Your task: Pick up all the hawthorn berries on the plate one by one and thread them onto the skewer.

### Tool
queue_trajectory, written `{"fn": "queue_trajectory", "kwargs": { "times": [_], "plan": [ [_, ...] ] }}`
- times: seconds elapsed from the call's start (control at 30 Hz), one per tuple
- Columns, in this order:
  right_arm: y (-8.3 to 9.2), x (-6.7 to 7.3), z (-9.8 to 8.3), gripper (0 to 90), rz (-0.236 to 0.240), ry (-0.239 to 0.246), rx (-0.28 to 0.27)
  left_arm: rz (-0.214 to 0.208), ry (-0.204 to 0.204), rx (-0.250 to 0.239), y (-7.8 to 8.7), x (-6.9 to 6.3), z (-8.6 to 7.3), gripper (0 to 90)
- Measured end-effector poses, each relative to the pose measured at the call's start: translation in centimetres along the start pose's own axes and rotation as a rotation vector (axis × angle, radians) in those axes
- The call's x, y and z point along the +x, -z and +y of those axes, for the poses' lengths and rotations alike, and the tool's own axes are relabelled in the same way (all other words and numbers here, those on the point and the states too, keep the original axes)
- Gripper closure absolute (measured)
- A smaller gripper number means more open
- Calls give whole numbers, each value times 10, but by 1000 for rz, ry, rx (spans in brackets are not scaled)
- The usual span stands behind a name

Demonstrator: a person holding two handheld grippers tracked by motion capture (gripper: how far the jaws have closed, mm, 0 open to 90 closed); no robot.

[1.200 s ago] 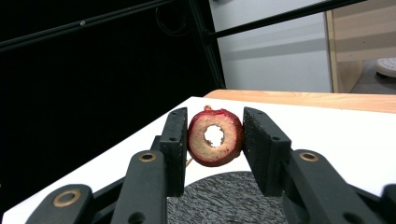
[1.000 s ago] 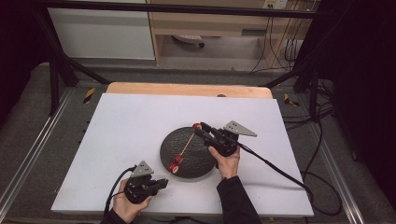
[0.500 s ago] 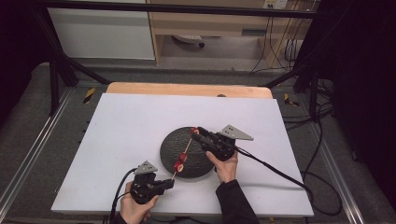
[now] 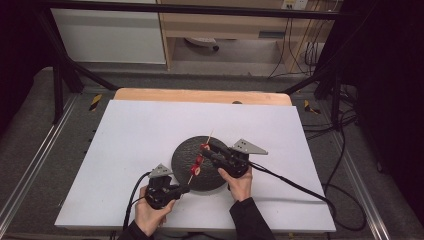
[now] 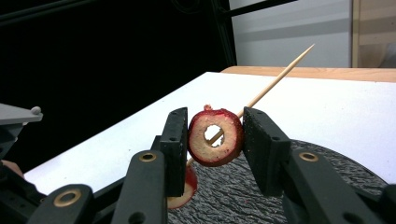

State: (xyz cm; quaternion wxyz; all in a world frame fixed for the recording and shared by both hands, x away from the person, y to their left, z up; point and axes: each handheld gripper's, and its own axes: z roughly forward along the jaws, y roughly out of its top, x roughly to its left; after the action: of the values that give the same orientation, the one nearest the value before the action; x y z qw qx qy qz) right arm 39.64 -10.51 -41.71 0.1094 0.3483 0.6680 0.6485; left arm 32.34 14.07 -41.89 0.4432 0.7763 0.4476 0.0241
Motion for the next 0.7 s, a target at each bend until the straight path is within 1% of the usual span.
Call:
{"fn": "queue_trajectory", "kwargs": {
  "times": [0.17,0.33,0.4,0.47,0.5,0.57,0.7],
  "plan": [
    [1,1,-1,623,-15,11,10,5,-15,6,-4,3,-1,887],
    [2,1,-1,604,-14,4,24,6,-30,-6,-4,4,-5,887],
    [3,2,1,540,-11,-3,30,9,-32,-4,-3,5,-6,887],
    [8,2,4,483,-18,13,47,15,-37,-5,-2,8,-7,887],
    [11,1,6,460,-23,12,53,16,-39,-5,-1,9,-7,887],
    [17,-2,7,392,-40,6,78,21,-43,-8,0,12,-7,887],
    [28,-12,7,296,-82,6,130,28,-59,-15,3,14,-7,887]
  ]
}}
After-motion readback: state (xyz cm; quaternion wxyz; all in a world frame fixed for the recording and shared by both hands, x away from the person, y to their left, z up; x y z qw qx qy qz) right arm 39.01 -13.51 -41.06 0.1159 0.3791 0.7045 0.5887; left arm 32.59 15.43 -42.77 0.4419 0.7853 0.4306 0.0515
